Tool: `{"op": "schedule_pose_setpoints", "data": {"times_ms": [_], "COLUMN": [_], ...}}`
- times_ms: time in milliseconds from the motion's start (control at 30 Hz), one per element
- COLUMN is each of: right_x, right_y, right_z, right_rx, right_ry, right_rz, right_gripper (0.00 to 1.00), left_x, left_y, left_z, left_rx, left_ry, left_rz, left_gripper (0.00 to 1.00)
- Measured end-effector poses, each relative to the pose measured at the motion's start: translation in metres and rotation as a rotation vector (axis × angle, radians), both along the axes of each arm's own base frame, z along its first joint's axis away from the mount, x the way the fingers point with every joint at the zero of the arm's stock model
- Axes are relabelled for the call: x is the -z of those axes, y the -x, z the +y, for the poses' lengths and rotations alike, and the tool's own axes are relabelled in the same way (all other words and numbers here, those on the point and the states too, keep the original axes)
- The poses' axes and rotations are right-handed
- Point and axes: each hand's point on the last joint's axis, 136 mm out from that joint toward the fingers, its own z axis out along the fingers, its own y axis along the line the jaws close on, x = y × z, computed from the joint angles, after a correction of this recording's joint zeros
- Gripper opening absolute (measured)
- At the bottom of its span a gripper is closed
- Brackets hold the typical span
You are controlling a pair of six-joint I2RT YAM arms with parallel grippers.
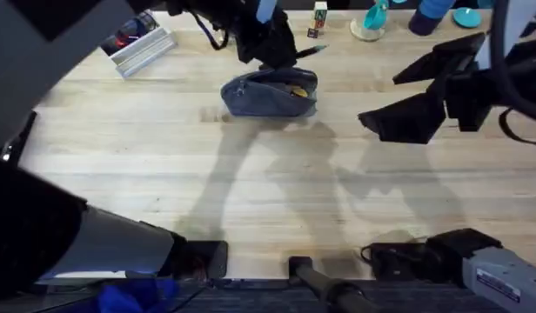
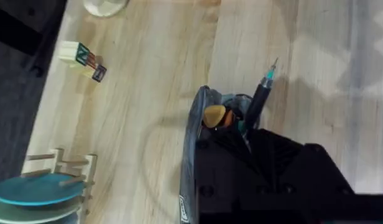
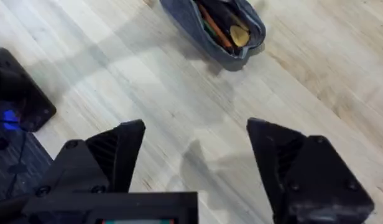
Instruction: Unzip the bag, pick up the pens from the table one at a time and place them inside, then zip the bag closed.
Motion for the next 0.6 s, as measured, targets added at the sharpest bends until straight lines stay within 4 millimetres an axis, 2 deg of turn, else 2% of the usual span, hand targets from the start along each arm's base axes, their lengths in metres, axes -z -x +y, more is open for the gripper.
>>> {"op": "schedule_pose_setpoints", "data": {"times_ms": [600], "right_x": [0.000], "right_y": [0.000], "right_z": [0.000], "right_rx": [0.000], "right_ry": [0.000], "right_rz": [0.000], "right_gripper": [0.997], "left_x": [0.040], "left_y": [-0.015], "left_z": [-0.005], "left_rx": [0.000], "left_ry": [-0.024], "left_rz": [0.075], "left_gripper": [0.041]}}
